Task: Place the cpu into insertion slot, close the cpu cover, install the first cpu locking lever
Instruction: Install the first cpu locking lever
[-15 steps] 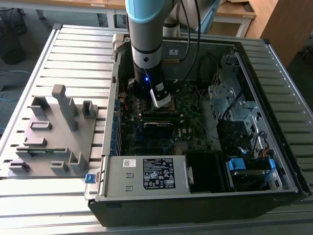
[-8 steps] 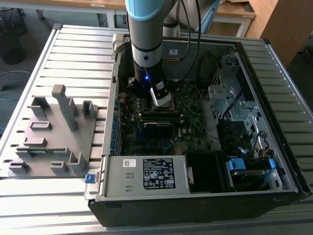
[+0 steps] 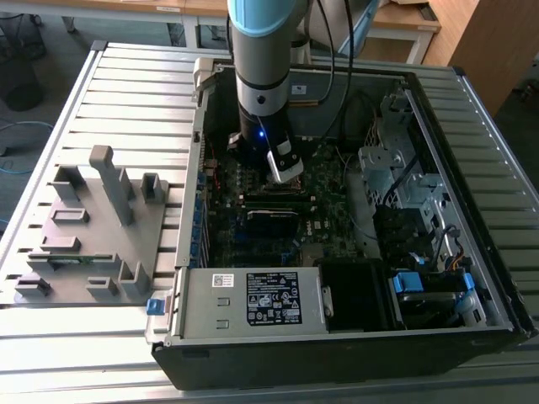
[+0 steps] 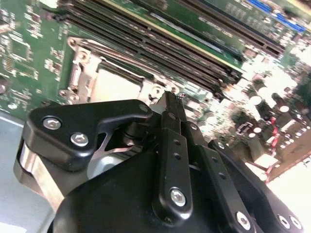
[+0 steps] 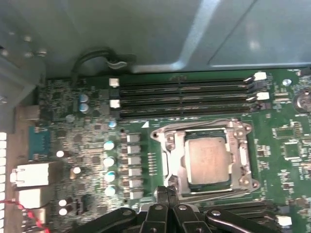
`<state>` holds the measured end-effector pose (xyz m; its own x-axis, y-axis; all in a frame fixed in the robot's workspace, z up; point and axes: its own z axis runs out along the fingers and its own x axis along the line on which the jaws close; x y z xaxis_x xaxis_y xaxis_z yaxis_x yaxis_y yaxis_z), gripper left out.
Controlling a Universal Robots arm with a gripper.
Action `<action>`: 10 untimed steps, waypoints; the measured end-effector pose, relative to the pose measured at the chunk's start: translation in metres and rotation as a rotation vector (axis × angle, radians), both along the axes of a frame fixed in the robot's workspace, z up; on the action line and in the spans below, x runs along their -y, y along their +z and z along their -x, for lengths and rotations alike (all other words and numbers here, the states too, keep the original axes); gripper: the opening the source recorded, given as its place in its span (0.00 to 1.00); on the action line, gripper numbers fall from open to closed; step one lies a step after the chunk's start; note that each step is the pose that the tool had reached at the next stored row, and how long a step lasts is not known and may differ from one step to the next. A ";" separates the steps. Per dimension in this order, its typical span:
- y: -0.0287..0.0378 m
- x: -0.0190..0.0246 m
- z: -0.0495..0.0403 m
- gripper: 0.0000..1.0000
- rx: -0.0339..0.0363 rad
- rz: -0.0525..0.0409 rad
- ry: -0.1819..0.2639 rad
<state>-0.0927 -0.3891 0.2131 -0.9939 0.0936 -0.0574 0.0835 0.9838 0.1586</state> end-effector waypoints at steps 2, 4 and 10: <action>-0.0001 -0.0017 -0.0032 0.10 -0.0003 0.0001 -0.001; -0.0001 -0.0064 -0.0046 0.10 -0.0005 0.0013 -0.002; -0.0002 -0.0175 -0.0087 0.10 -0.0007 0.0153 -0.005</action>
